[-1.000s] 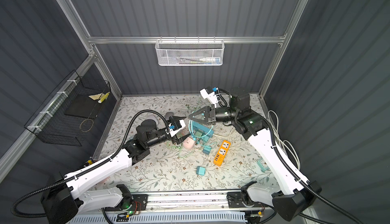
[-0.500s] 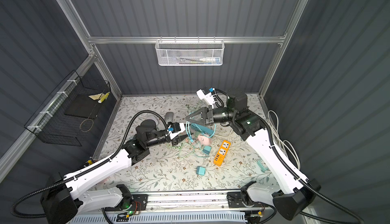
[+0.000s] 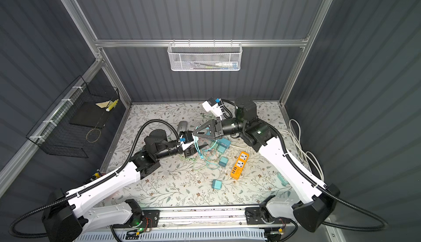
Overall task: Unplug the wireless mouse
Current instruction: Pick up the mouse from the center of the board.
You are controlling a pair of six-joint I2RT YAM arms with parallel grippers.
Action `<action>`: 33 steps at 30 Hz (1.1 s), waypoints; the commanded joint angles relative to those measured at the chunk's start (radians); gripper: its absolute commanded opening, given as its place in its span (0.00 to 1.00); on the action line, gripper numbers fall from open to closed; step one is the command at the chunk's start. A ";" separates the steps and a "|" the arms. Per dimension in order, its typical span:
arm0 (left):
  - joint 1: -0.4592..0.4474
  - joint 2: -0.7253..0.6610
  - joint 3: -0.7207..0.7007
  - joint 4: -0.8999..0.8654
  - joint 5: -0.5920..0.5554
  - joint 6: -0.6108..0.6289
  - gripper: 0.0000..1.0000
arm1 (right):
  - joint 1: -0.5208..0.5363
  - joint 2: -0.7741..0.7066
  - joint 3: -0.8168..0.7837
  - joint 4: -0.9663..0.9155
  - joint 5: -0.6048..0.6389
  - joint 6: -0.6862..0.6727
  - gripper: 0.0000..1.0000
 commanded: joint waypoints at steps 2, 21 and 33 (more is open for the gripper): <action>0.000 -0.022 0.022 -0.017 0.005 0.009 0.00 | 0.024 0.014 -0.008 0.099 -0.017 0.032 0.00; 0.000 -0.013 0.045 -0.050 -0.128 -0.005 0.00 | -0.057 -0.092 -0.089 -0.284 0.184 -0.319 0.55; 0.000 -0.014 0.047 -0.059 -0.023 -0.001 0.00 | -0.059 -0.017 -0.135 -0.134 0.213 -0.234 0.49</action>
